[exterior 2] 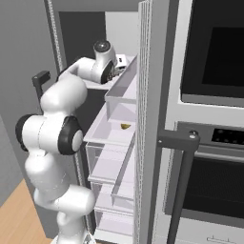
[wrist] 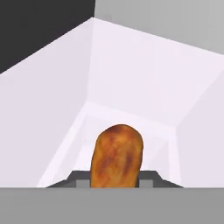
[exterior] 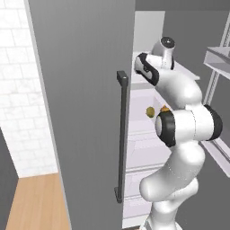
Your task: Place one potato and one chicken drumstick in each tupperware on the nearby counter, to pack two identical lunches.
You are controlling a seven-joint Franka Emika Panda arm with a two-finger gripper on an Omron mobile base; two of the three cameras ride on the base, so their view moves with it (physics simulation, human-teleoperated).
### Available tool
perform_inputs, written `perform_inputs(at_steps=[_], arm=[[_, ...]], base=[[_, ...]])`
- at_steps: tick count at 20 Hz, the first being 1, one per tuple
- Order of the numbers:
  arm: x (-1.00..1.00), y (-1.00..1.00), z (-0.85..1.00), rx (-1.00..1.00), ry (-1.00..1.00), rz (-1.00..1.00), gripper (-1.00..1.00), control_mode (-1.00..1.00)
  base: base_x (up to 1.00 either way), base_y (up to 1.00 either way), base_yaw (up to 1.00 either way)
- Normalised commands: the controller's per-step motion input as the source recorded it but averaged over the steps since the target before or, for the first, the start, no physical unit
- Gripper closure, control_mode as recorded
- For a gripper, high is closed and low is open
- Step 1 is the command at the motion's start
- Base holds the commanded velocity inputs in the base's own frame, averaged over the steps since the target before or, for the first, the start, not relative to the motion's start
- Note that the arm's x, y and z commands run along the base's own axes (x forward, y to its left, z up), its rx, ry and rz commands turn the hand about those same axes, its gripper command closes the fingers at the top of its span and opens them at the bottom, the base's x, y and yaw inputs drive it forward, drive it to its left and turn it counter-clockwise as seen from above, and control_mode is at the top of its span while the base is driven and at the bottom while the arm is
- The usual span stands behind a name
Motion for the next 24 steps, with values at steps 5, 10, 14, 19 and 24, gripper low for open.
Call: perform_inputs(at_steps=[5, 10, 14, 19, 24], arm=[[-1.00, 0.01, -0.17, -0.01, -0.25, 0.00, 1.00, -1.00], [-1.00, 0.00, 0.48, 0.00, -0.03, 0.00, 1.00, -1.00], [-1.00, 0.00, 0.17, 0.00, 0.00, 0.00, 1.00, -1.00], [-1.00, 0.00, -0.26, -0.01, -0.07, 0.00, 1.00, -1.00], [-1.00, 0.02, -0.34, -0.01, -0.18, 0.00, 1.00, -1.00]], base=[[0.00, 0.00, 0.00], [0.00, 0.00, 0.00], [0.00, 0.00, 0.00], [0.00, 0.00, 0.00], [0.00, 0.00, 0.00]])
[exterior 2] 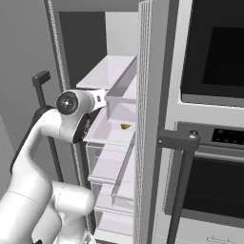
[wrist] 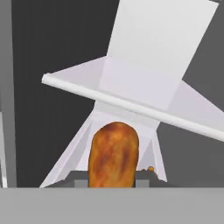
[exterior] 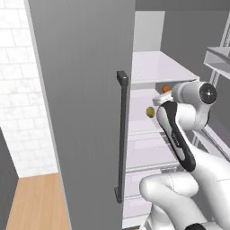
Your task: Place one potato and one chicken drumstick in each tupperware on the nearby counter, to pack two identical lunches.
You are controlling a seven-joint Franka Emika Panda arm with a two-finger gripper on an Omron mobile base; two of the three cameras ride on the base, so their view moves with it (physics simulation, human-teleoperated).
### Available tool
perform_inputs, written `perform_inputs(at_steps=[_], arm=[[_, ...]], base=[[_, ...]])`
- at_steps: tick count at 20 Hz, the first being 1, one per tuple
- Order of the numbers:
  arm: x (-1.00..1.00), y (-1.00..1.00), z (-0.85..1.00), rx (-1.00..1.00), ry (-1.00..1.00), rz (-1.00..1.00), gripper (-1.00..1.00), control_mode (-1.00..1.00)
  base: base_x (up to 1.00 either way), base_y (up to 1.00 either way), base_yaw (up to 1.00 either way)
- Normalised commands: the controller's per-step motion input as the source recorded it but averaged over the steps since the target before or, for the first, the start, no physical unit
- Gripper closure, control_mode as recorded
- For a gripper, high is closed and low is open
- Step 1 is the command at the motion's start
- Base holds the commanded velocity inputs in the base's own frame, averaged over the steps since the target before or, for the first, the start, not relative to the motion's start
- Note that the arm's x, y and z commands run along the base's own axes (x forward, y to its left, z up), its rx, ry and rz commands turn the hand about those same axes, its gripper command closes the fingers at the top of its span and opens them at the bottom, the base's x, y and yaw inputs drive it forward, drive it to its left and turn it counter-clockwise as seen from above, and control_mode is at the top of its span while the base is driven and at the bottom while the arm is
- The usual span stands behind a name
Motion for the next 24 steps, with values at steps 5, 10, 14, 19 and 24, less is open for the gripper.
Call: perform_inputs(at_steps=[5, 10, 14, 19, 24], arm=[[-0.60, 0.17, -0.32, -0.05, -0.04, 0.00, 1.00, 1.00], [0.00, 0.00, 0.00, 0.00, 0.00, 0.00, 1.00, 1.00], [0.00, 0.00, 0.00, 0.00, 0.00, 0.00, 1.00, 1.00], [0.00, 0.00, 0.00, 0.00, 0.00, 0.00, 1.00, 1.00], [0.00, 0.00, 0.00, 0.00, 0.00, 0.00, 1.00, 1.00]], base=[[-0.40, 0.11, 0.00], [-1.00, 0.04, 0.00], [-1.00, -0.10, -0.01], [-0.99, -0.60, -0.10], [-0.49, -1.00, -0.26]])
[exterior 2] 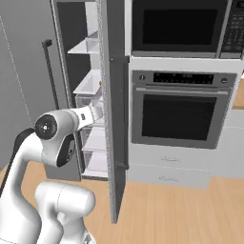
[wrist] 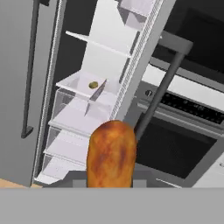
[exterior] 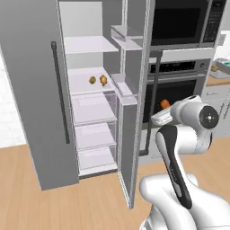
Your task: Place one potato and one chicken drumstick in each tupperware on the nearby counter, to pack two identical lunches.
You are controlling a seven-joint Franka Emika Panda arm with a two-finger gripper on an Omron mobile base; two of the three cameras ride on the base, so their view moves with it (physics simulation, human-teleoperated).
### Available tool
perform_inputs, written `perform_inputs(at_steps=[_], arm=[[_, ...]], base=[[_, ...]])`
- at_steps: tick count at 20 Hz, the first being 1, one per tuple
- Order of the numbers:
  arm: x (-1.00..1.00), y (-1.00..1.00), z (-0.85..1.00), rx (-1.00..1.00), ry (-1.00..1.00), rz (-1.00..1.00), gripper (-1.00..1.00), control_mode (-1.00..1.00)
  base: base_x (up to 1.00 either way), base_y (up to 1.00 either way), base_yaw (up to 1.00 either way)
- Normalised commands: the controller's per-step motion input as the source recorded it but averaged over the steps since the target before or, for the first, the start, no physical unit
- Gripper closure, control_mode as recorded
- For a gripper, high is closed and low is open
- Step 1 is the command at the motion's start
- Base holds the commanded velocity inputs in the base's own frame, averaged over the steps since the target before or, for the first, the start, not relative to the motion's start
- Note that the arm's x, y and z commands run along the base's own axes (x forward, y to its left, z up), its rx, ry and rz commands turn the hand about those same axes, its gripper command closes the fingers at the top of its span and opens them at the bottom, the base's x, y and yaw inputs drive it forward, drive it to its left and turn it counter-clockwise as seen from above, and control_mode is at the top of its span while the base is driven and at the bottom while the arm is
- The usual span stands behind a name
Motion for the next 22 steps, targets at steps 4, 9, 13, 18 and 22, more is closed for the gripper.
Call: perform_inputs(at_steps=[4, 9, 13, 18, 22], arm=[[0.00, 0.00, 0.00, 0.00, 0.00, 0.00, 1.00, 1.00], [0.00, 0.00, 0.00, 0.00, 0.00, 0.00, 1.00, 1.00], [0.00, 0.00, 0.00, 0.00, 0.00, 0.00, 1.00, 1.00], [0.00, 0.00, 0.00, 0.00, 0.00, 0.00, 1.00, 1.00], [0.00, 0.00, 0.00, 0.00, 0.00, 0.00, 1.00, 1.00]], base=[[0.00, -1.00, -0.34], [0.34, -1.00, -0.35], [0.74, -1.00, -0.27], [1.00, -1.00, -0.17], [1.00, -1.00, -0.11]])
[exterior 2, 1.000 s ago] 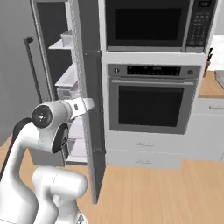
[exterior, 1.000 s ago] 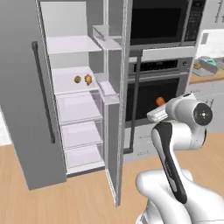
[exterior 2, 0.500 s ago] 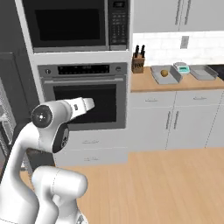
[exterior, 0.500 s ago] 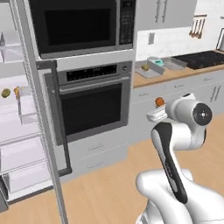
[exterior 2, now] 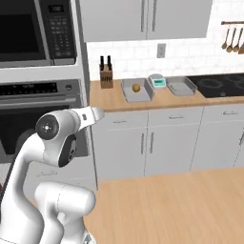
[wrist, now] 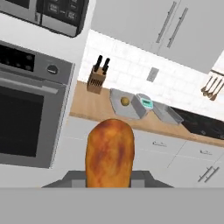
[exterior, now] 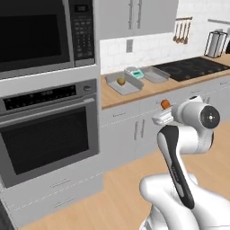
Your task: Place one potato and one chicken drumstick in each tupperware on the nearby counter, to pack two identical lunches.
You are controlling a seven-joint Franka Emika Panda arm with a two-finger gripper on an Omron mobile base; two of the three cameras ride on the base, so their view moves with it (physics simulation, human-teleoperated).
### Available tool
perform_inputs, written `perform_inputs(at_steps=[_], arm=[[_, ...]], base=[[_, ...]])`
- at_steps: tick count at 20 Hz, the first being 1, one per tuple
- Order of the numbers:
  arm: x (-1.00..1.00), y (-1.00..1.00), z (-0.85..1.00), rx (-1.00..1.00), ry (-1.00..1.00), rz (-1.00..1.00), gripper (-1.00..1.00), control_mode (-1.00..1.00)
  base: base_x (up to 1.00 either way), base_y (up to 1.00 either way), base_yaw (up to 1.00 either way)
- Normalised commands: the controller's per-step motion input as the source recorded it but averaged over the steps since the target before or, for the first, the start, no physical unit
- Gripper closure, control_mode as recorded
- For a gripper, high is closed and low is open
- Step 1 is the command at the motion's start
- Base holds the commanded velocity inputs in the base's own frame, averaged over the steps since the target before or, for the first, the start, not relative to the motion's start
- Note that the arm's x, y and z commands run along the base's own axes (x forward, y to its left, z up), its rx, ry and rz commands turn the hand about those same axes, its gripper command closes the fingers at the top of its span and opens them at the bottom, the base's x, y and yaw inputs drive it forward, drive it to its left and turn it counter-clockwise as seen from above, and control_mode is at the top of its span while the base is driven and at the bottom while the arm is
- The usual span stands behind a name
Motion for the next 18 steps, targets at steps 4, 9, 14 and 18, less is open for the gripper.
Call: perform_inputs(at_steps=[4, 9, 14, 18], arm=[[0.00, 0.00, 0.00, 0.00, 0.00, 0.00, 1.00, 1.00], [0.00, 0.00, 0.00, 0.00, 0.00, 0.00, 1.00, 1.00], [0.00, 0.00, 0.00, 0.00, 0.00, 0.00, 1.00, 1.00], [0.00, 0.00, 0.00, 0.00, 0.00, 0.00, 1.00, 1.00]], base=[[1.00, -1.00, -0.01], [1.00, -1.00, 0.08], [1.00, -1.00, 0.21], [1.00, -1.00, -0.22]])
